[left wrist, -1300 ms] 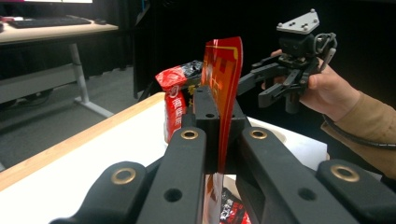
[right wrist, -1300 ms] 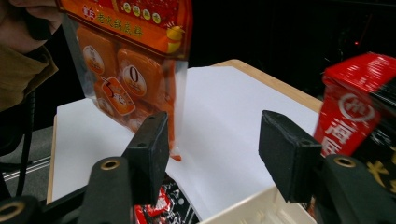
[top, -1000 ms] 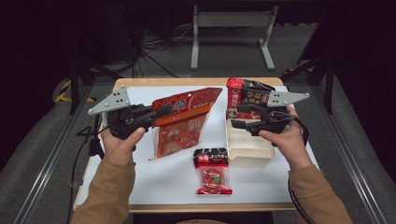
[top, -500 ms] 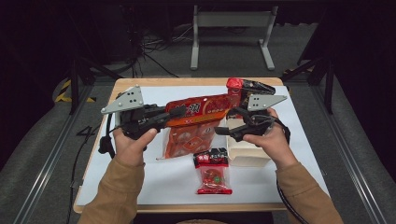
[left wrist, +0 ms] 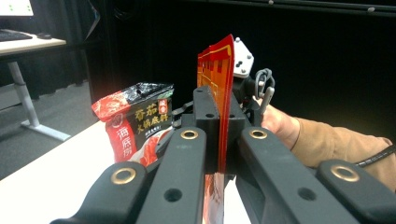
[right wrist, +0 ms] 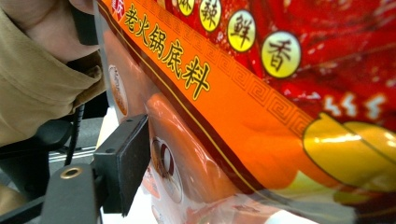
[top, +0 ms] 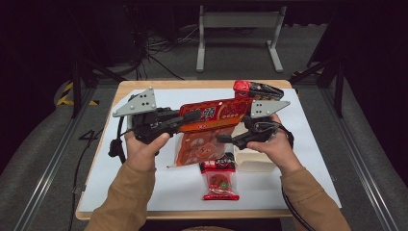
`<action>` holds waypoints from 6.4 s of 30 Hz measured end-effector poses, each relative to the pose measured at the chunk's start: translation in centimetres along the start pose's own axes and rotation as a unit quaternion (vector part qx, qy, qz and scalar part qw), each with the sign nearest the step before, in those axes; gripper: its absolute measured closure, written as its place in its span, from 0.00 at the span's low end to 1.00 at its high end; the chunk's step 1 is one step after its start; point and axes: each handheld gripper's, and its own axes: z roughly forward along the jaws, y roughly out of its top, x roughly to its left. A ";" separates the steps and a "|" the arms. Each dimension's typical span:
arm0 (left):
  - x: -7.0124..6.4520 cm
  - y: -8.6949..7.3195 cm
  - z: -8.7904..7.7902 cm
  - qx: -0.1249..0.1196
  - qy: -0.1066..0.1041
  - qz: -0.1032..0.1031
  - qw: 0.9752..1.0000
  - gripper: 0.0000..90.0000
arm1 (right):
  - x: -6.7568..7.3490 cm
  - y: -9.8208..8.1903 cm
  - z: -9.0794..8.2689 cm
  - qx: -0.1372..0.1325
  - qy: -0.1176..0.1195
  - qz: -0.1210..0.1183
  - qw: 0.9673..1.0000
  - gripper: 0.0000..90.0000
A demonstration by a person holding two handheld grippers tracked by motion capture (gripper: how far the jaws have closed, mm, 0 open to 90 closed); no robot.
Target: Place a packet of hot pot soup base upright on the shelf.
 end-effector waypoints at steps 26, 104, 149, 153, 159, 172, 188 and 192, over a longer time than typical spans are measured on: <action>0.7 -0.4 -1.4 -0.023 0.010 -0.012 1.000 1.00 | 2.0 1.3 -0.4 0.026 0.050 -0.042 0.998 0.78; 4.5 -7.1 -6.4 0.076 0.163 -0.027 0.983 0.58 | -1.3 3.6 -12.1 0.033 -0.164 0.026 0.986 0.78; 5.0 -7.8 -6.7 0.080 0.156 -0.042 0.984 0.57 | -1.4 -0.5 -10.4 0.061 -0.261 0.076 0.960 0.78; 5.0 -7.8 -6.7 0.080 0.156 -0.043 0.984 0.57 | -1.4 -1.1 -10.3 0.053 -0.265 0.083 0.959 0.78; 5.0 -7.9 -6.7 0.081 0.157 -0.042 0.983 0.57 | -1.6 -3.2 -9.3 0.071 -0.268 0.102 0.956 0.78; 5.0 -8.0 -6.7 0.083 0.157 -0.045 0.983 0.57 | -1.1 -5.5 -8.7 0.057 -0.270 0.092 0.957 0.78; 5.3 -8.3 -6.0 0.094 0.149 -0.049 0.983 0.54 | -0.2 -7.4 -9.4 0.017 -0.277 0.084 0.957 0.78; 5.5 -8.4 -5.6 0.097 0.145 -0.050 0.983 0.53 | -0.1 -7.7 -9.6 0.010 -0.281 0.091 0.955 0.78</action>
